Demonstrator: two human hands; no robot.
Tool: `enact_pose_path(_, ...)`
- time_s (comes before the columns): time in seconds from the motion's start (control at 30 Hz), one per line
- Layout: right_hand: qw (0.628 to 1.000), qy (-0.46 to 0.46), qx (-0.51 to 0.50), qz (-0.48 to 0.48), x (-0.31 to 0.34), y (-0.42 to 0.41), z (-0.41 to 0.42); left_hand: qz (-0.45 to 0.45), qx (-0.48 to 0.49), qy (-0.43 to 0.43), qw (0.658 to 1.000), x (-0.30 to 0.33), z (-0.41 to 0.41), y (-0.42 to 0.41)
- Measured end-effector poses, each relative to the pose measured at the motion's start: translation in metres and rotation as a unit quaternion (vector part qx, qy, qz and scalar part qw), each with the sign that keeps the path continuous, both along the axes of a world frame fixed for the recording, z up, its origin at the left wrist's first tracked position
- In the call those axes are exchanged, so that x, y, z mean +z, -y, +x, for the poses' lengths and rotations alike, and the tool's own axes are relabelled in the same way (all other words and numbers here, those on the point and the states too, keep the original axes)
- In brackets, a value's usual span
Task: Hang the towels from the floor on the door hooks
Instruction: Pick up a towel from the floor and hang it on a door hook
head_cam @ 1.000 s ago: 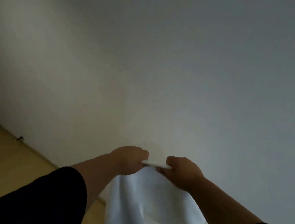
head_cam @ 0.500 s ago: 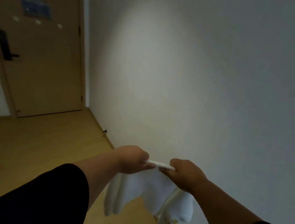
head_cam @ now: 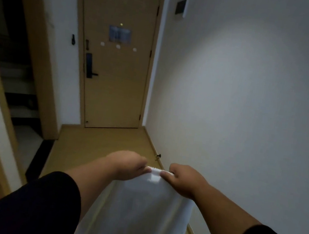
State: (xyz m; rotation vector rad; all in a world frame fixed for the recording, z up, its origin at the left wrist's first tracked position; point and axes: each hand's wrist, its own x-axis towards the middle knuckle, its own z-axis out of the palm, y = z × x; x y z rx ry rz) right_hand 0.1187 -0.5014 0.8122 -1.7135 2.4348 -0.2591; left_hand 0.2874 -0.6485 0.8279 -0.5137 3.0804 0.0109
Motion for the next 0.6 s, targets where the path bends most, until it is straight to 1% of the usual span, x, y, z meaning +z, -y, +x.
enact_pose_path(0.17, 0.999, -0.005, 0.042, -0.001, -0.004, 0.069, 0.006, -0.003, 0.053, 0.017, 0.998, -0.002, 0.017, 0.050)
enact_pose_path(0.3, 0.998, -0.004, 0.067, -0.004, -0.010, 0.120, -0.004, 0.005, 0.108, 0.015, 0.994, -0.007, 0.013, 0.090)
enact_pose_path(0.47, 0.995, -0.017, 0.103, 0.000, -0.018, 0.191, -0.038, 0.019, 0.147, 0.005, 0.989, -0.023, -0.016, 0.151)
enact_pose_path(0.6, 0.992, -0.032, 0.123, -0.001, -0.020, 0.253, -0.091, 0.015, 0.154, -0.001, 0.988, -0.028, -0.065, 0.206)
